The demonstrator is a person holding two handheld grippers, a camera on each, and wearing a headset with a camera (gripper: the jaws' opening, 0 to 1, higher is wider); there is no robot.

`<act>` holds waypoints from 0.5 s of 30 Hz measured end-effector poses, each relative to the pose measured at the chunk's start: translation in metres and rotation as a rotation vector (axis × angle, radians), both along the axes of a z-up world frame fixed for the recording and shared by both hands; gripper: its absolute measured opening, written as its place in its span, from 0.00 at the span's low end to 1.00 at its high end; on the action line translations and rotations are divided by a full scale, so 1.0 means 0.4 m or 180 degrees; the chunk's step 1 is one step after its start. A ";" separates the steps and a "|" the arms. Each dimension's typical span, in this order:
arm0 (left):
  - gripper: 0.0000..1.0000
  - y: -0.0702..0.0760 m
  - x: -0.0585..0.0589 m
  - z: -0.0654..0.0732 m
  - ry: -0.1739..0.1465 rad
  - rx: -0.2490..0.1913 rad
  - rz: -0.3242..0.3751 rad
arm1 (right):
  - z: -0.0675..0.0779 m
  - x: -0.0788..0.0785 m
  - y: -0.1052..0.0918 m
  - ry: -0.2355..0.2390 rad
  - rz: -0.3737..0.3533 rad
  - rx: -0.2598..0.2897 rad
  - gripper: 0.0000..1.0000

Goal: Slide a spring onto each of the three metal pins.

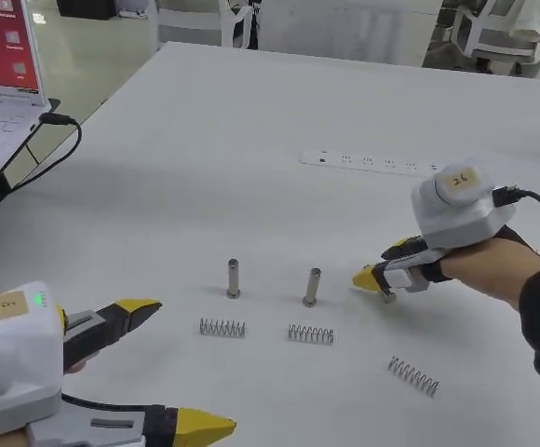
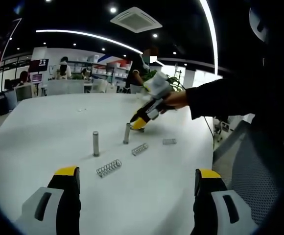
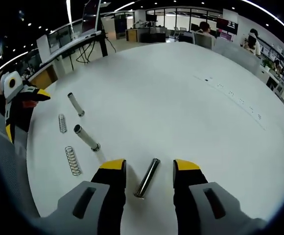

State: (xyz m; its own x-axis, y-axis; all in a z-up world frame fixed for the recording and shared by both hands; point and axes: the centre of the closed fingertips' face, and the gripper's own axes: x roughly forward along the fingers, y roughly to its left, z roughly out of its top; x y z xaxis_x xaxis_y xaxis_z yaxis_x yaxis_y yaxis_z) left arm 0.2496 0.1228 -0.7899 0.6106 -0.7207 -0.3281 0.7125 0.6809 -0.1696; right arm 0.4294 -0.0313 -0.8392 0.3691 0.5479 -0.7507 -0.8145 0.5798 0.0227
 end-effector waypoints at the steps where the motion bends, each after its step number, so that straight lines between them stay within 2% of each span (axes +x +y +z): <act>1: 0.95 0.000 0.000 0.000 0.0002 -0.0001 0.0000 | -0.002 0.000 0.000 0.0019 -0.0014 -0.0013 0.35; 15: 0.94 0.009 -0.004 -0.002 0.0019 -0.0025 0.0036 | -0.035 0.010 -0.006 0.0189 -0.0150 -0.0208 0.23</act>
